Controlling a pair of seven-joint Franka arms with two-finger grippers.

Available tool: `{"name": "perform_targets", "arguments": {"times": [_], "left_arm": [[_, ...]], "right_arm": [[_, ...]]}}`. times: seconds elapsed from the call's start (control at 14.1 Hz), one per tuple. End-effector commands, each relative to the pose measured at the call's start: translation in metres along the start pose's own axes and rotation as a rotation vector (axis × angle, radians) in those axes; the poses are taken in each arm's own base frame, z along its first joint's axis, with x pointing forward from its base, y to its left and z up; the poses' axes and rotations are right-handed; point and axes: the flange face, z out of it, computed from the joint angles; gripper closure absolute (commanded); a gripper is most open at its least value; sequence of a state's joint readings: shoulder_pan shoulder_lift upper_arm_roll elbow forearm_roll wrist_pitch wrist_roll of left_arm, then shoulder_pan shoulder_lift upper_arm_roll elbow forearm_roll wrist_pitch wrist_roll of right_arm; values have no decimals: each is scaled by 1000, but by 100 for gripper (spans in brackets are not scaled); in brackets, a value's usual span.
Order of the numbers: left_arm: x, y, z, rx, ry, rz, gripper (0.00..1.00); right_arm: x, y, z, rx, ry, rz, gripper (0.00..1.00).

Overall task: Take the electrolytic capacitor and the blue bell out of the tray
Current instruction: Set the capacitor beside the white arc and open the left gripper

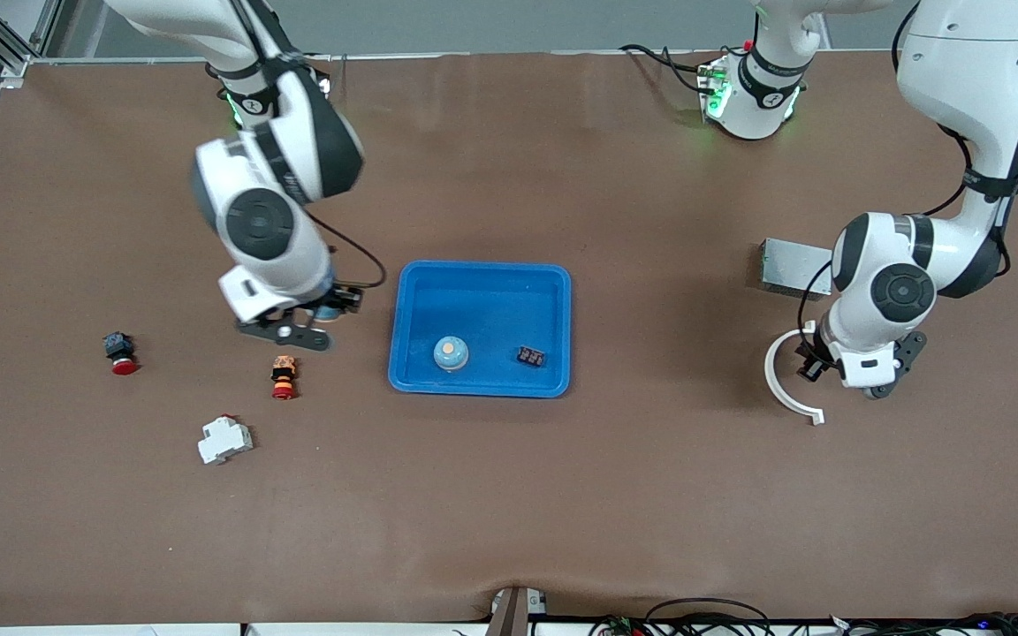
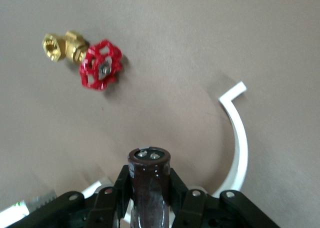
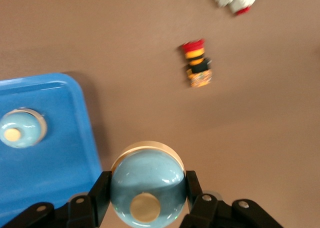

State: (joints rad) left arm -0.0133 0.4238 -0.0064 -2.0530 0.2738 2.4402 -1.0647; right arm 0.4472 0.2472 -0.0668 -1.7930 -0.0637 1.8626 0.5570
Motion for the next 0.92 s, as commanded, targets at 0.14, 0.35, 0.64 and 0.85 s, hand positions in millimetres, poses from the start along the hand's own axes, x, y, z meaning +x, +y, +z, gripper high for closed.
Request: {"name": "perform_targets", "arguments": {"times": [0.14,0.35,0.64,0.85], "left_arm": [[18,-15,37,-51,26,33,100],[26,-20,37,-55,29,11,39],[12,-3,13,-90,28,-30,0],[-10,16,-16,-82,10,-24,0]], "right_arm": [[2,114,-7,52,30,-160,100],[-2,151,15,121,37,-183,100],[5,192,51,151,75,-237,100],[4,216,88,154,114,-247,100]]}}
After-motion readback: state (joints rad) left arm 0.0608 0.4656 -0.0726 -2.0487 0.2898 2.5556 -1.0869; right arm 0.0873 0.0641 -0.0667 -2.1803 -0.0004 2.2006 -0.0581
